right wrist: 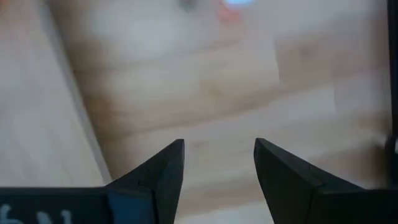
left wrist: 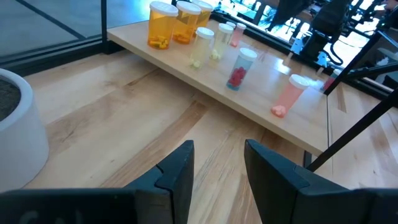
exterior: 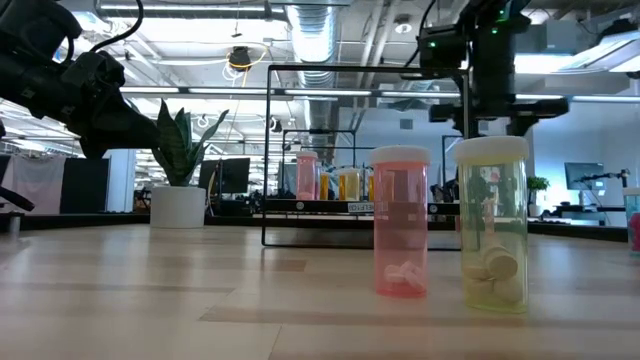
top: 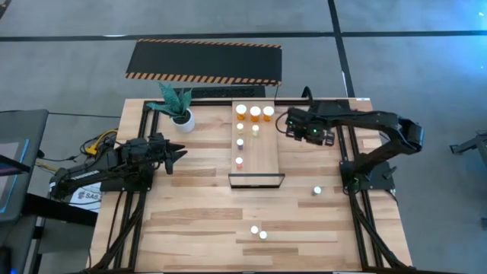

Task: Pick and place medicine bottles onto shelf by color
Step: Put the bottom small blue pill bottle on the shelf aligned with the other small blue pill bottle

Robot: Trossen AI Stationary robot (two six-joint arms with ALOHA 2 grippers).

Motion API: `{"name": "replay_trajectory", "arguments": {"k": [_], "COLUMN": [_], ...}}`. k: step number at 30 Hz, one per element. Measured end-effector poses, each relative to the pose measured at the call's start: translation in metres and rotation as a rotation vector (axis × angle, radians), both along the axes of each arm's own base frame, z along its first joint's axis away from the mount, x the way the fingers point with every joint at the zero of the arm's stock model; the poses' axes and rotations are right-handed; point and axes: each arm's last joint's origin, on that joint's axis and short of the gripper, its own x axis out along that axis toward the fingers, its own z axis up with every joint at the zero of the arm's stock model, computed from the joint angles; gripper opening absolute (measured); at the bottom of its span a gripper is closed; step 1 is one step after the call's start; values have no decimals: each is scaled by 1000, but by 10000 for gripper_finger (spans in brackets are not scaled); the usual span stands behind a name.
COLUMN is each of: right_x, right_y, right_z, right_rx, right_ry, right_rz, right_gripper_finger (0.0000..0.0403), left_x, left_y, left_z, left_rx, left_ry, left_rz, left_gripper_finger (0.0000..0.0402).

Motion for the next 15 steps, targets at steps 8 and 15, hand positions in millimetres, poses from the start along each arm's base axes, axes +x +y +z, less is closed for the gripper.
{"name": "replay_trajectory", "arguments": {"k": [8,15], "right_x": [2,1], "right_y": [29,58], "right_z": [-11,-8], "right_rx": [66,73], "right_ry": [26,33], "right_rz": [-103,-175], "right_gripper_finger": [229,230], "left_x": [0,0], "left_y": [0,0], "left_z": [0,0], "left_rx": [0,0], "left_ry": [0,0], "left_rz": [0,0], "left_gripper_finger": [128,128]}}
